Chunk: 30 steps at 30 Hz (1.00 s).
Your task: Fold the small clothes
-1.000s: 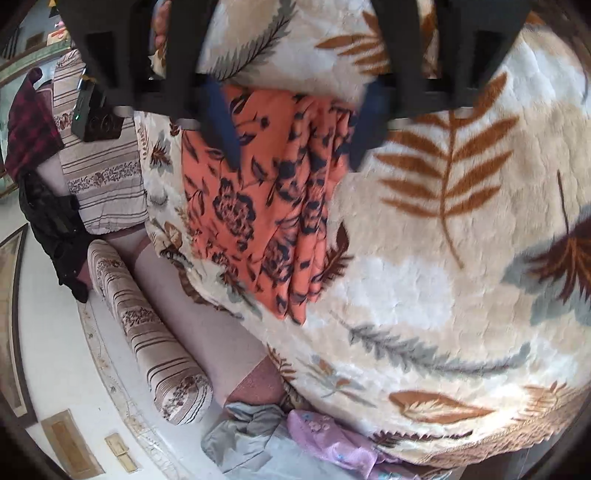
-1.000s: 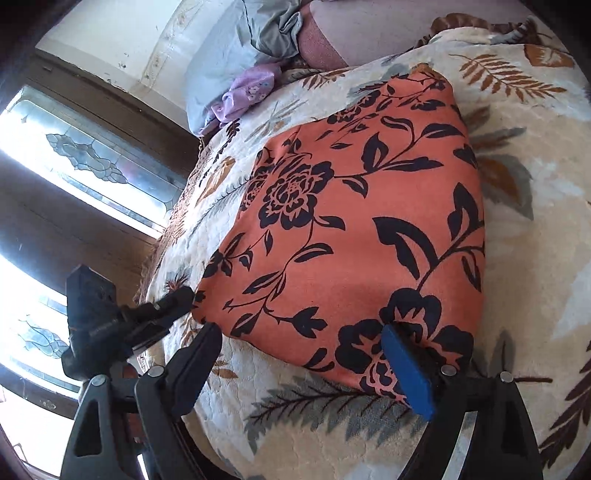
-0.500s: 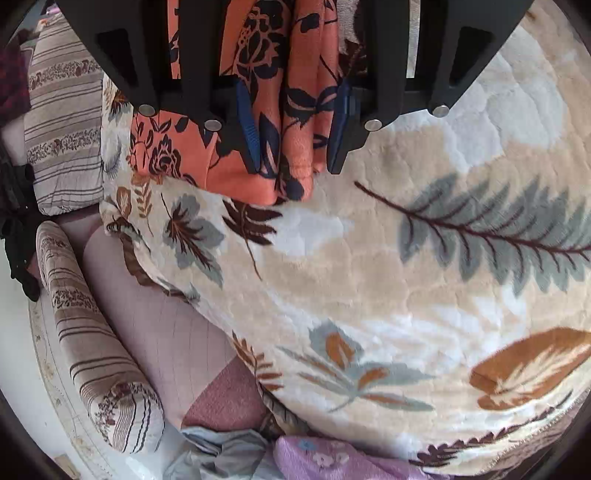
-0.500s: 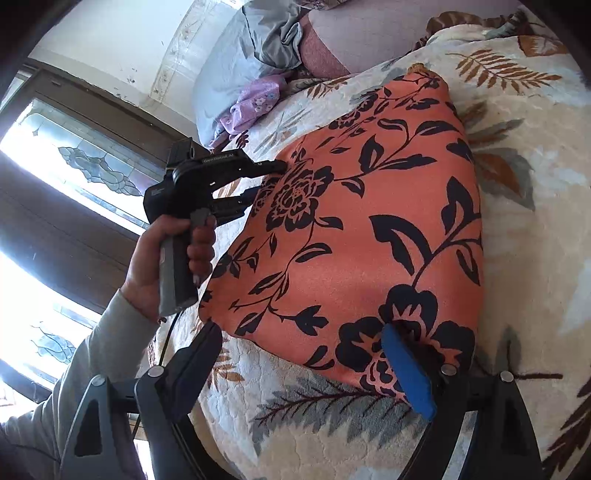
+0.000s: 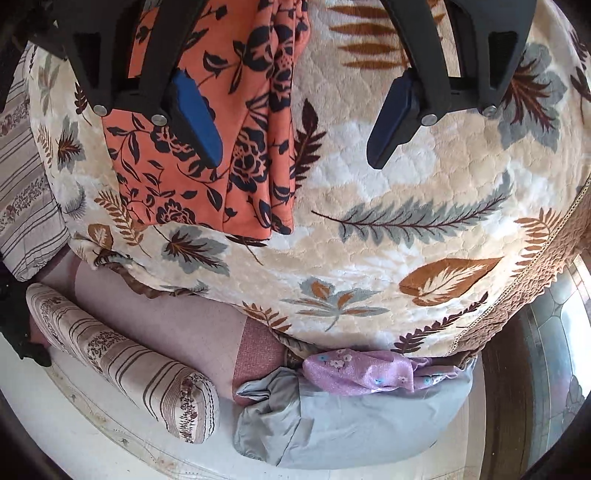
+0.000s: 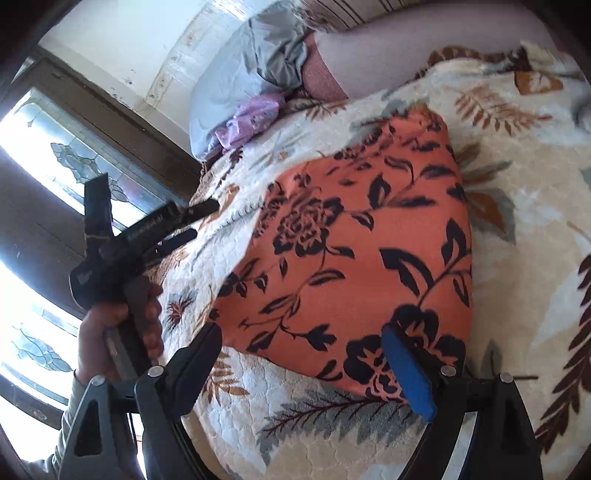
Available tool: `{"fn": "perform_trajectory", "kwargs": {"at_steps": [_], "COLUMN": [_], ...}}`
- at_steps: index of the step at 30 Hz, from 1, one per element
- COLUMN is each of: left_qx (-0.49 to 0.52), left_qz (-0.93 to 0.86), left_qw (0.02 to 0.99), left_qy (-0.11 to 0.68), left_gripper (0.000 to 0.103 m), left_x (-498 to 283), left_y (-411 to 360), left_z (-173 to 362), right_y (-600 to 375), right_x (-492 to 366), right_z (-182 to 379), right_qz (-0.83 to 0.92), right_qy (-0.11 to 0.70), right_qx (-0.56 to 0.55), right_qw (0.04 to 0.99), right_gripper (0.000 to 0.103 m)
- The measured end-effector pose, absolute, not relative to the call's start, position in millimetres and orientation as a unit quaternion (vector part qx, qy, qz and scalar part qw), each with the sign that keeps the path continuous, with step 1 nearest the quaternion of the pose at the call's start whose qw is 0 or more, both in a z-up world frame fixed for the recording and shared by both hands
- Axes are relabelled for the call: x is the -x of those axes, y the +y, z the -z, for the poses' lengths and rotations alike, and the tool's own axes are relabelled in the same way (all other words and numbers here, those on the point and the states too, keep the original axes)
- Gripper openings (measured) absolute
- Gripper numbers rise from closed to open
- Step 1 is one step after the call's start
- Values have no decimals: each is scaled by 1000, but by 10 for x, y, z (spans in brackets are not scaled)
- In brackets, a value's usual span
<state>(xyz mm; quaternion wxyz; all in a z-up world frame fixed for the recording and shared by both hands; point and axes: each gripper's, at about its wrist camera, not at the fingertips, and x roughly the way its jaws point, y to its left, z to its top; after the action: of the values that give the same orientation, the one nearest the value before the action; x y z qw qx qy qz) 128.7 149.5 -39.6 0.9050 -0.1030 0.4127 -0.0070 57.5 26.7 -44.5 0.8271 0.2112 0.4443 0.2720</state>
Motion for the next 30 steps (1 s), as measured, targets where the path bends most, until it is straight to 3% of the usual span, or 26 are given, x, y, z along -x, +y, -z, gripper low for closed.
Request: {"fn": "perform_trajectory", "kwargs": {"at_steps": [3,5,18,22,30], "left_qx": [96,89,78,132,246], "left_qz": [6,4,34,90,135], "left_qw": [901,897,891,872,819], "left_qy": [423,434,445,462,500], "left_gripper": [81,81,81,85,86], "left_x": [-1159,-1098,-946,-1022,-1458], "left_y": [1450,1408,1278,1382,1667], "left_z": [453,499,534,658,1131], "right_y": [184,136,-258,-552,-749], "right_x": [-728,-849,-671,-768,-1514], "right_z": [602,933,812,681,1067], "right_qz": [-250,-242,-234,-225,-201], "right_qy": [458,517,512,489,523], "right_qx": [-229,-259,-302,-303,-368], "right_qw": [822,779,769,786,742], "right_gripper": [99,99,99,100,100]}}
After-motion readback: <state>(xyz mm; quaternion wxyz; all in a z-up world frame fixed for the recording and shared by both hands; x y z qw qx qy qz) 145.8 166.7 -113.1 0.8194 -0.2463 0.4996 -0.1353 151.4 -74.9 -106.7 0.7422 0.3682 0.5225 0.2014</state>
